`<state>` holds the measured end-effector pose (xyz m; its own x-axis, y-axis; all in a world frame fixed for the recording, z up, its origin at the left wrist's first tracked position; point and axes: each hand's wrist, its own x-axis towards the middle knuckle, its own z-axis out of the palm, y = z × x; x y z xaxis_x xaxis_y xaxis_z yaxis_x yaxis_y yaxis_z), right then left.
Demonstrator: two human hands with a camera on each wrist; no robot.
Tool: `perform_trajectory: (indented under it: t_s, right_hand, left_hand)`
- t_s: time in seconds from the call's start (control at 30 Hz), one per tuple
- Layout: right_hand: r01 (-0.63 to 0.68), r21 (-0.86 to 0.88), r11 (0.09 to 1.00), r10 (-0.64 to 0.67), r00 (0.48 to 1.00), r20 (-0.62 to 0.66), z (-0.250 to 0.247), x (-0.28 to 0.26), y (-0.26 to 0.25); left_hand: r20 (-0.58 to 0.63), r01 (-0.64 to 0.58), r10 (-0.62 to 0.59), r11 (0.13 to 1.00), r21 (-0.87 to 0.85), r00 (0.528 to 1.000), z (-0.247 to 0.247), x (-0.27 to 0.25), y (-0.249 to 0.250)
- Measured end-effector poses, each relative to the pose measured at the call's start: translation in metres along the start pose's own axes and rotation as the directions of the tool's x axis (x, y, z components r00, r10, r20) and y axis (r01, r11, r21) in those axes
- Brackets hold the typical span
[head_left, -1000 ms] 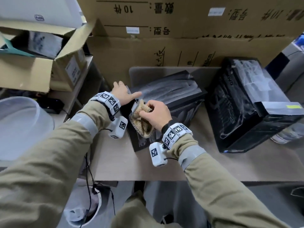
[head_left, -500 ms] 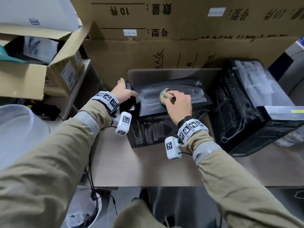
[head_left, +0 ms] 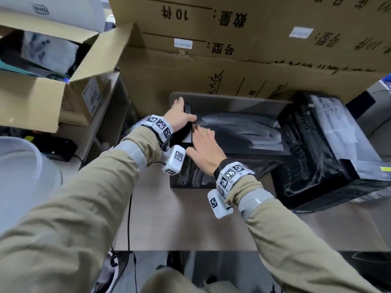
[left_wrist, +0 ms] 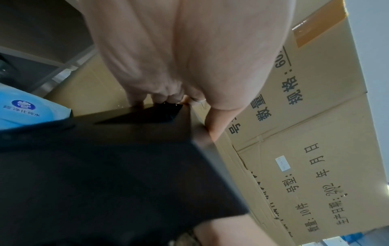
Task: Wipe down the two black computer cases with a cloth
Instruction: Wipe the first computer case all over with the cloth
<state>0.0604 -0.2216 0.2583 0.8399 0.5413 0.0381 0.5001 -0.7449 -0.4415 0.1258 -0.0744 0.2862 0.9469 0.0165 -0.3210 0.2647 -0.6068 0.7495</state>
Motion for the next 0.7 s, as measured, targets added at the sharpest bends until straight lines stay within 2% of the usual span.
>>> perform_trajectory:
  t_s: [0.2,0.37,0.43,0.7]
  right_hand:
    - [0.058,-0.085,0.995,-0.061,0.998,-0.032,0.003,0.001,0.003]
    - [0.013,-0.116,0.993,-0.011,1.000,0.022,-0.004,-0.007,0.026]
    - [-0.016,-0.143,0.990,0.022,0.999,0.045,-0.008,-0.012,0.038]
    - [-0.087,-0.251,0.964,0.080,0.996,-0.035,-0.032,-0.036,0.115]
  left_hand:
    - [0.004,0.010,-0.010,1.000,0.019,1.000,-0.002,0.006,0.001]
    - [0.013,0.047,-0.047,0.998,0.046,0.999,0.000,0.003,0.007]
    - [-0.007,0.061,-0.061,0.996,0.057,0.998,0.002,0.000,0.009]
    - [-0.175,0.159,-0.148,0.986,0.053,0.973,0.026,-0.009,0.014]
